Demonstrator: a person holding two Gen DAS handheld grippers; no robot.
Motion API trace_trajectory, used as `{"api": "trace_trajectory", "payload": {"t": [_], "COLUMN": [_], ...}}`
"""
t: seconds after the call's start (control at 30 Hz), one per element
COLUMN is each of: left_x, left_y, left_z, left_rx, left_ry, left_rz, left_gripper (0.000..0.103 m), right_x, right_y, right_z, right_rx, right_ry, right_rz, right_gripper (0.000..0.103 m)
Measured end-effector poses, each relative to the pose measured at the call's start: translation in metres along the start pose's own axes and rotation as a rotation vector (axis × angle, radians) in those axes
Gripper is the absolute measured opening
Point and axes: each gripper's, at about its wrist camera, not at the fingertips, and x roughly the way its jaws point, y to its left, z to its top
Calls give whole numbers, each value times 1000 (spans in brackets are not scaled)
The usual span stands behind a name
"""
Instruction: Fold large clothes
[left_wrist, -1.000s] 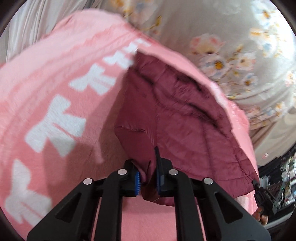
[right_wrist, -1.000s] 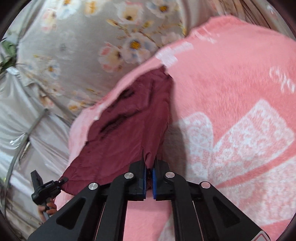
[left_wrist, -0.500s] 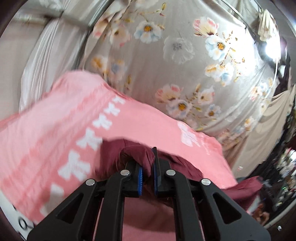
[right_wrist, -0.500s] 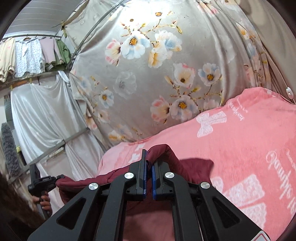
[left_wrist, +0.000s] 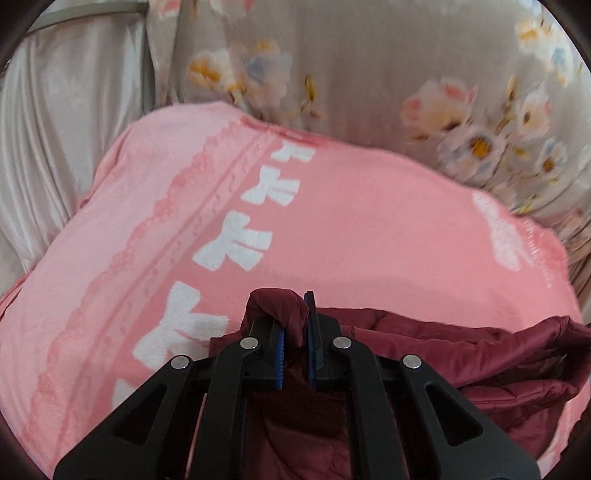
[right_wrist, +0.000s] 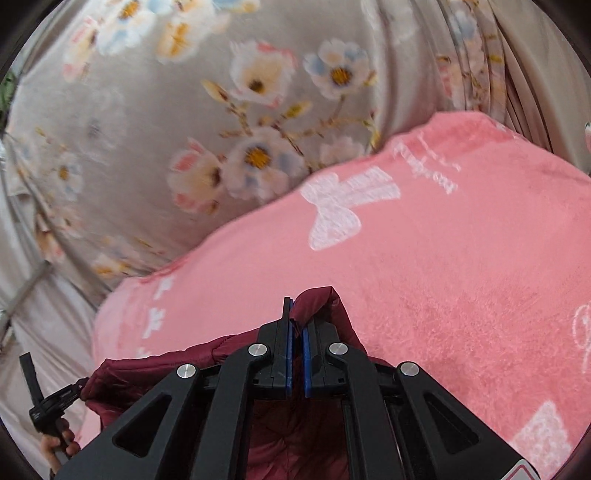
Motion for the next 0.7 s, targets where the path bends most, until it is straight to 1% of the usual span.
{"api": "trace_trajectory", "payload": {"t": [0.07,0.2,0.23,0.27,0.4,0.47,0.7], "left_x": [28,62,65,71,87,94,106], "left_y": [0,3,3,3,1,2,5], "left_z": [-6,-16,-18,-20,-27,-32,-38], "left_rx": [6,-2,-4,-4,8,0,-29], "left_ry": [41,91,95,97,97,98,76], "left_rz": [16,25,25,26,38,26,-1], "left_gripper": [9,11,11,11,14,14,17], "right_x": [23,55,62,68,89,98,114], "right_y": [-5,-16,-17,-17,-19,-21,-31], "right_z": [-6,-17,-20,-22,-36,-43,-52], "right_rx": [7,28,30,30,24,22,60], "right_ry": [31,73,83,75,105,117,151], "right_rz": [-33,-70,-79,-82,-119,-129,-115], "right_gripper": [4,4,4,4,4,4,4]}}
